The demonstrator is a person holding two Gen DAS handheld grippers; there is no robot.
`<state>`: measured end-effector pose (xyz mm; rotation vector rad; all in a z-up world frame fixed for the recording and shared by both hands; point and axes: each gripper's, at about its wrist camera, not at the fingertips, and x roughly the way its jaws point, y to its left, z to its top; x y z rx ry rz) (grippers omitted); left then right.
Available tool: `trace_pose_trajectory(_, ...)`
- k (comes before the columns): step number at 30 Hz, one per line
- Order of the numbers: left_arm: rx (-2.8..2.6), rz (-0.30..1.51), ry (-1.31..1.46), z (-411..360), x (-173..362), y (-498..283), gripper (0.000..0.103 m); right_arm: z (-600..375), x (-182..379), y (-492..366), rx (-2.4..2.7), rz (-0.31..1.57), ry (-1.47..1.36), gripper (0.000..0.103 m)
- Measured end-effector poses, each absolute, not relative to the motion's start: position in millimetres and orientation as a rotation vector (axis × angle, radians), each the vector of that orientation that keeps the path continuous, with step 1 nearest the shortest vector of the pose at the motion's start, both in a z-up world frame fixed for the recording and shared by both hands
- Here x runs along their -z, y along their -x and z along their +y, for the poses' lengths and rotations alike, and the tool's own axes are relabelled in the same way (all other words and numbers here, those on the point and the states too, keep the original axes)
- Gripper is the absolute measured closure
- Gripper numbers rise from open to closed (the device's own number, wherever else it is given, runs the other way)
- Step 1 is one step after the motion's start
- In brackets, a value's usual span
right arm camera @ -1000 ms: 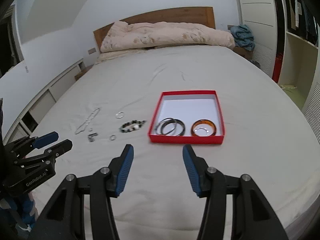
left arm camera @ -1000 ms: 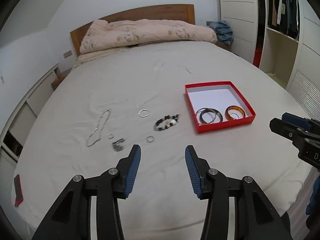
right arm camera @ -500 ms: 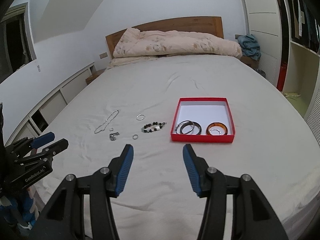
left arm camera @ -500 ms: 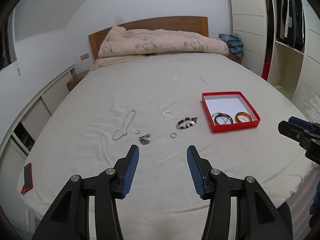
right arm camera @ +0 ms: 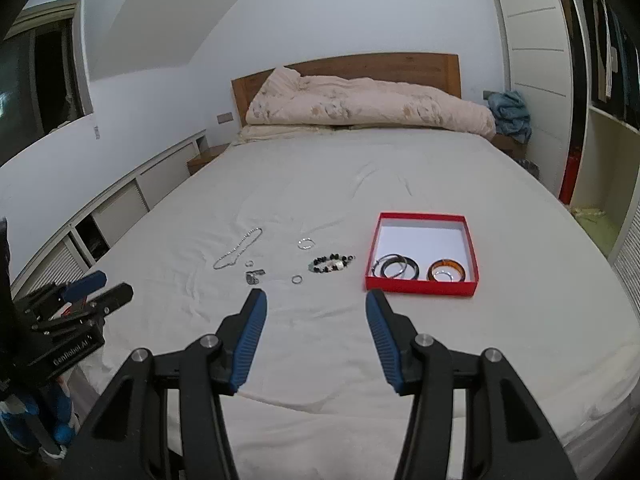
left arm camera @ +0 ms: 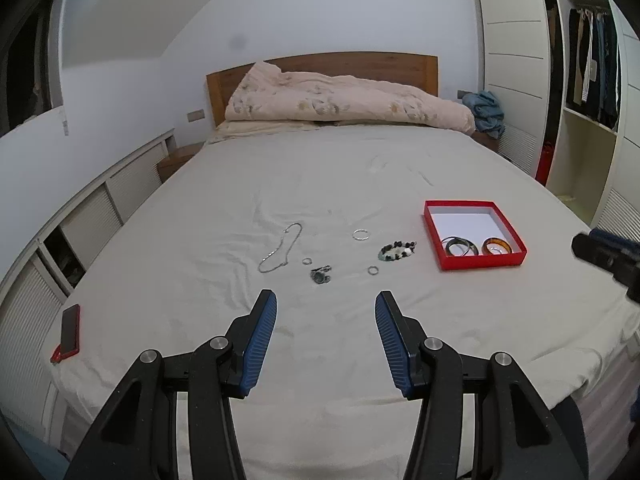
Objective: Organize jewelry
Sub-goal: 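Lift both tools away from the box and back off, then grasp the silver ring with the right tool while the left tool grasps the silver watch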
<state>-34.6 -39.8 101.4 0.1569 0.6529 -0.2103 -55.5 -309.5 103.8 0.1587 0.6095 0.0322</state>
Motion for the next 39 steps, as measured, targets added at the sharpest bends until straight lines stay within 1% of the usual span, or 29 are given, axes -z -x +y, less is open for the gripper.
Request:
trace_pose_trajectory(9,0.122,0.72,-0.102,15.1,-86.9,34.5,0.052,-298.4,-110.3,63.9,-0.064,0.595,-0.141,0.053)
trace_pose_trajectory(10,0.11,0.726,-0.089,23.1,-84.2,33.3,0.051,-296.5,-109.1,62.4,-0.068,0.597,-0.14,0.053)
trace_pose_trajectory(12,0.089,0.74,-0.058,37.2,-78.4,30.4,0.046,-292.6,-105.8,58.5,-0.082,0.605,-0.138,0.053)
trace_pose_trajectory(17,0.07,0.78,-0.019,54.4,-60.4,17.3,0.046,-284.2,-90.0,43.7,-0.108,0.633,-0.135,0.053)
trace_pose_trajectory(25,0.118,0.844,0.015,43.5,-22.3,-25.8,0.046,-277.2,-43.3,2.0,-0.14,0.713,-0.135,0.054)
trace_pose_trajectory(33,0.173,0.941,0.054,21.7,28.1,-109.4,0.046,-276.6,21.8,-72.1,-0.188,0.829,-0.13,0.054)
trace_pose_trajectory(39,0.239,0.984,0.047,-5.8,61.0,-167.7,0.046,-273.5,64.7,-132.9,-0.235,0.888,-0.114,0.057)
